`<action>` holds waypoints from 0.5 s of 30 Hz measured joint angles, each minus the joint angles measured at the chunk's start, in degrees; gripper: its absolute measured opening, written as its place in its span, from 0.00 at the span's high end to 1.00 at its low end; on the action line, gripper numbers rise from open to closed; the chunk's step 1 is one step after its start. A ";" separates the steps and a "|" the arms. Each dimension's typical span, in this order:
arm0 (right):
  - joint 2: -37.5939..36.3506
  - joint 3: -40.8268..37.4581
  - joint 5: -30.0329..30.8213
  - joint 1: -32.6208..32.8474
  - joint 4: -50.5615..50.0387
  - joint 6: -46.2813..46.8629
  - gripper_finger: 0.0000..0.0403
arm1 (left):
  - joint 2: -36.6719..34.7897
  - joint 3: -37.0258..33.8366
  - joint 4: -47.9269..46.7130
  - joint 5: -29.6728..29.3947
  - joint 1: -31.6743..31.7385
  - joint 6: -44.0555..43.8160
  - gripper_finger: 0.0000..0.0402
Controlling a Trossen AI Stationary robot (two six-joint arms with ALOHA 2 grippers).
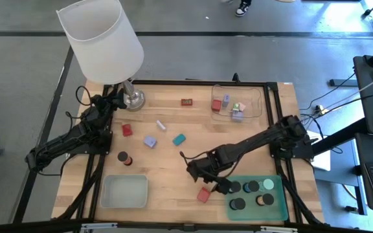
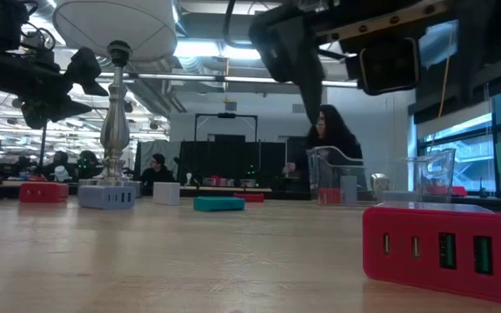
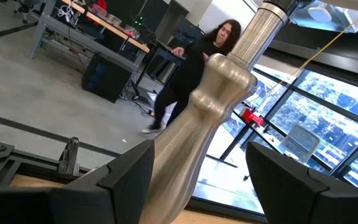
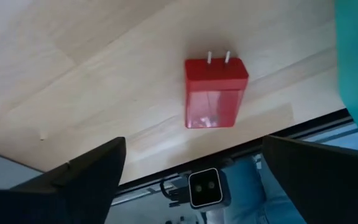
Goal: Pick & Place Office items
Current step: Put the bottom red charger adapter into the transparent bin
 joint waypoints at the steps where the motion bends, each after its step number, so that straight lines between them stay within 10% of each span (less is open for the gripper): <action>1: 0.00 0.00 0.37 0.43 0.00 0.67 0.06 | 0.00 0.00 0.00 0.00 0.00 -0.01 0.38; 15: 5.65 -0.04 -0.32 2.50 4.62 4.74 0.01 | 0.00 0.00 0.00 -0.04 0.01 -0.02 0.38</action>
